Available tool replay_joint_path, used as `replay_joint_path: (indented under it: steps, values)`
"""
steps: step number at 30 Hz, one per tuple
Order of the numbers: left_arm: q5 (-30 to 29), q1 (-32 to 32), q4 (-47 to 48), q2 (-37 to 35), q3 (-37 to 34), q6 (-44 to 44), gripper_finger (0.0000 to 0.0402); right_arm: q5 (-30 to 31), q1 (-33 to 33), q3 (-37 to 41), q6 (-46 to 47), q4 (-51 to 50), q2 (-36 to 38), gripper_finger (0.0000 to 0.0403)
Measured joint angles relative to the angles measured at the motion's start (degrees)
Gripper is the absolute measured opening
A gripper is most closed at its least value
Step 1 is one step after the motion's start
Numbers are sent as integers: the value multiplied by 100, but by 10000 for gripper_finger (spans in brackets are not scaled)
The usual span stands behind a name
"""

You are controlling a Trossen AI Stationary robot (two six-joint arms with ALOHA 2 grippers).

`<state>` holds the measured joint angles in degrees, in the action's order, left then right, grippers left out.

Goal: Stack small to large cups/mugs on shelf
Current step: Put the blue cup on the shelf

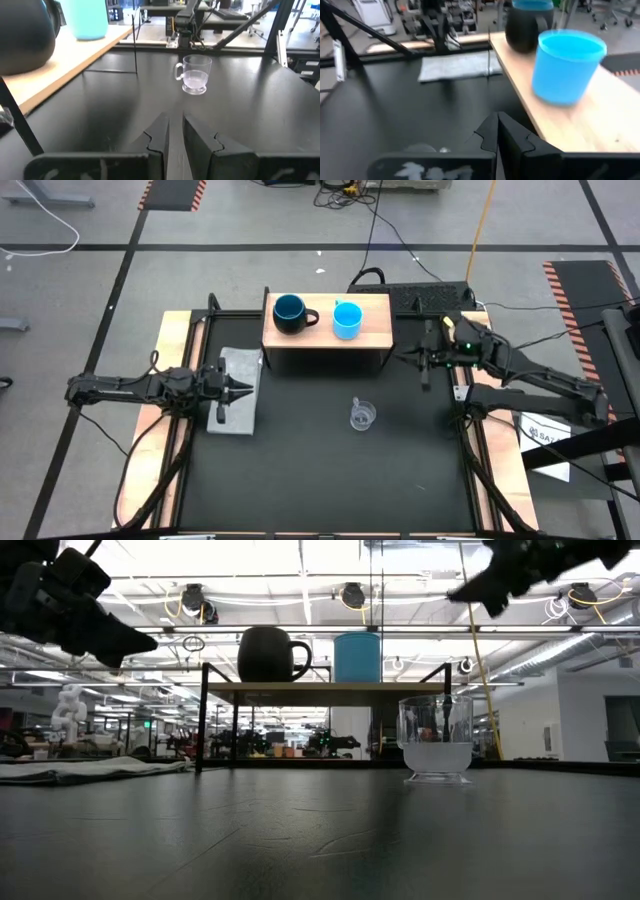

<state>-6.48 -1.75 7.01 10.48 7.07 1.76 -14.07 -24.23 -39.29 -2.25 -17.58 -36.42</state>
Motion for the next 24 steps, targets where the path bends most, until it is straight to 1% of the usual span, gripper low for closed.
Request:
replay_joint_path:
  steps: [6, 8, 12, 15, 20, 24]
  values:
    - [-46, 0, -627, 8, 0, -12, 56, 39, -2, 768, 202, 307, 533, 0]
    - [-266, -1, -838, 56, 2, -35, 56, 37, -2, 951, 202, 314, 714, 0]
    - [-696, 1, -939, 264, 0, -323, 56, 35, -2, 1252, 310, 326, 1116, 0]
    - [-863, 1, -1319, 503, 0, -438, 56, 35, -2, 1411, 334, 324, 1379, 0]
    - [-905, -1, -2203, 864, 0, -538, 56, 34, -2, 1727, 444, 555, 1675, 0]
    - [-905, 0, -2596, 1072, 0, -684, 56, 33, -2, 2093, 532, 801, 1804, 0]
